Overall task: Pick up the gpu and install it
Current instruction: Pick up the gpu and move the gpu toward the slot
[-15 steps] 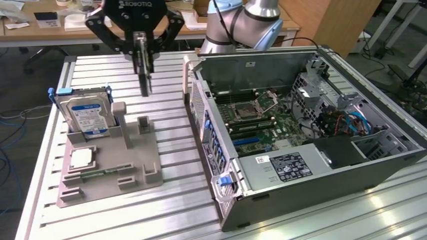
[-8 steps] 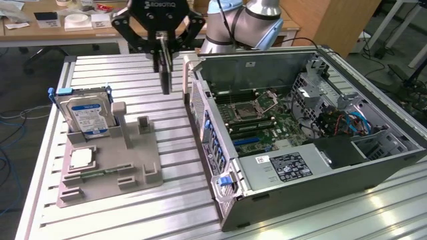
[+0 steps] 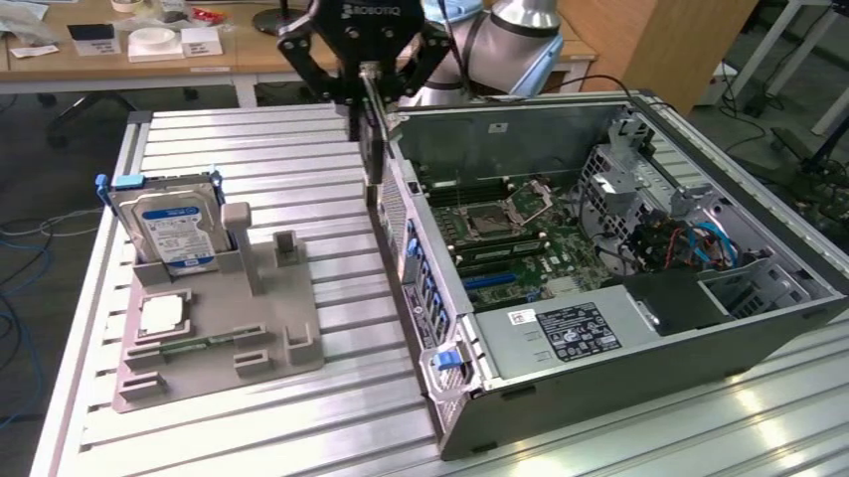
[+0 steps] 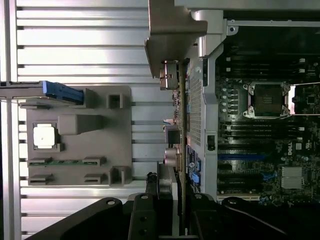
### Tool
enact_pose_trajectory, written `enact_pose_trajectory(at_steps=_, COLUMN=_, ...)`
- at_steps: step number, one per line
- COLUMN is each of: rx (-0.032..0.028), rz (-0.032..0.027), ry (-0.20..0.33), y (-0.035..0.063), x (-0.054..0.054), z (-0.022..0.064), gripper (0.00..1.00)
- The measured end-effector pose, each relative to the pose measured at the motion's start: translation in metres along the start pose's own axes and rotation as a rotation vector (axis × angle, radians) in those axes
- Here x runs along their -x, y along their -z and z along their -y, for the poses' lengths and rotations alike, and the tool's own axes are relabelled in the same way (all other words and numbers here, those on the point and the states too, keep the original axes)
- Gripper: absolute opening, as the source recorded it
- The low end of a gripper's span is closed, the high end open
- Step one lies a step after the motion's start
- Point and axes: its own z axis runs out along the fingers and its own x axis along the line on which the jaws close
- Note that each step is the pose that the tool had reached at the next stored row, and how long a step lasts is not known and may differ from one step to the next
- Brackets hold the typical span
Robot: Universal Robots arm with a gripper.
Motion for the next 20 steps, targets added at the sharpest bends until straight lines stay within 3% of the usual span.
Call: enact_pose_trajectory(at_steps=20, rx=0.0001, rz=0.0001, ry=0.0, y=-0.0014, x=0.088, z=-0.0016, gripper=0.28)
